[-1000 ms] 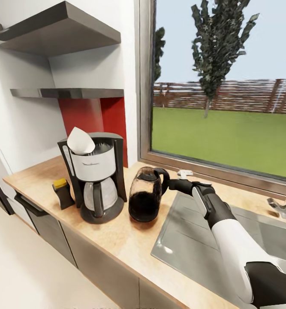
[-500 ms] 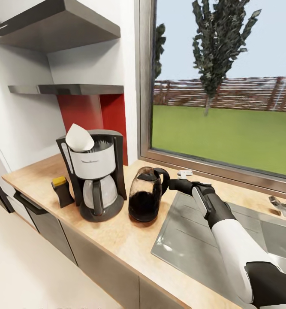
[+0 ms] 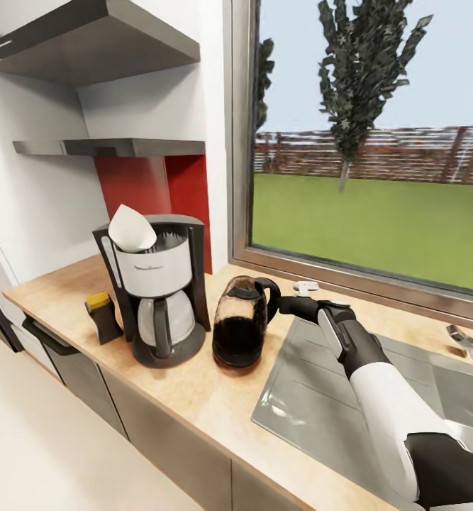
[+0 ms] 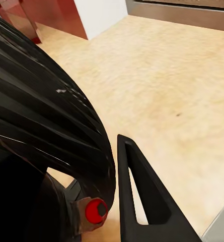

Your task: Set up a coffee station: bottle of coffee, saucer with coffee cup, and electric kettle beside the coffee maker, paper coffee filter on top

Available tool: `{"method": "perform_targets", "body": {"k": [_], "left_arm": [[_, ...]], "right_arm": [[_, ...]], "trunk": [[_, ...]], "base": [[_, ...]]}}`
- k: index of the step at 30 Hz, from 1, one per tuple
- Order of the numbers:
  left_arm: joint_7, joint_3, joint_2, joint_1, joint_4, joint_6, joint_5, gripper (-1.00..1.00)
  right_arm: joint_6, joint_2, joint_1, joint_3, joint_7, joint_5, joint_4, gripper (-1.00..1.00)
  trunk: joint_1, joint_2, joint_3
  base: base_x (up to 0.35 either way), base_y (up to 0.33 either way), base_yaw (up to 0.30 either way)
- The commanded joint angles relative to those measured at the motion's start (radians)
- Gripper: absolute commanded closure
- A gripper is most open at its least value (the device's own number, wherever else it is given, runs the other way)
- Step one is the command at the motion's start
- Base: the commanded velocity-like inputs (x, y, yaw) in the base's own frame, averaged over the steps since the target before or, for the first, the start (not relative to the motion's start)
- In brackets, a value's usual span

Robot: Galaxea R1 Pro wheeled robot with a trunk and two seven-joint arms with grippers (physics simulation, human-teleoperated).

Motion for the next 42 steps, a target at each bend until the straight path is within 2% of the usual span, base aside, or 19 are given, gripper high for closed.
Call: {"method": "perform_targets", "body": {"k": [1, 13, 14, 42], "left_arm": [[-0.001, 0.006, 0.0, 0.0, -0.001, -0.002, 0.003, -1.0], [-0.001, 0.006, 0.0, 0.0, -0.001, -0.002, 0.003, -1.0], [-0.001, 0.006, 0.0, 0.0, -0.001, -0.002, 0.003, -1.0], [-0.001, 0.006, 0.0, 0.0, -0.001, -0.002, 0.003, -1.0]], "right_arm": [[0.008, 0.0, -0.001, -0.001, -0.002, -0.013, -0.001, 1.0], [0.008, 0.0, -0.001, -0.001, -0.001, -0.014, 0.0, 1.0], [0.008, 0.0, -0.001, -0.001, -0.001, -0.014, 0.0, -1.0], [0.008, 0.0, -0.001, -0.001, -0.002, -0.014, 0.001, -1.0]], "trunk": [[0.0, -0.001, -0.001], [0.0, -0.001, -0.001], [0.0, -0.001, -0.001], [0.0, -0.001, -0.001]], "base": [[0.053, 0.044, 0.0], [0.005, 0.005, 0.0], [0.0, 0.0, 0.0], [-0.027, 0.025, 0.0]]}}
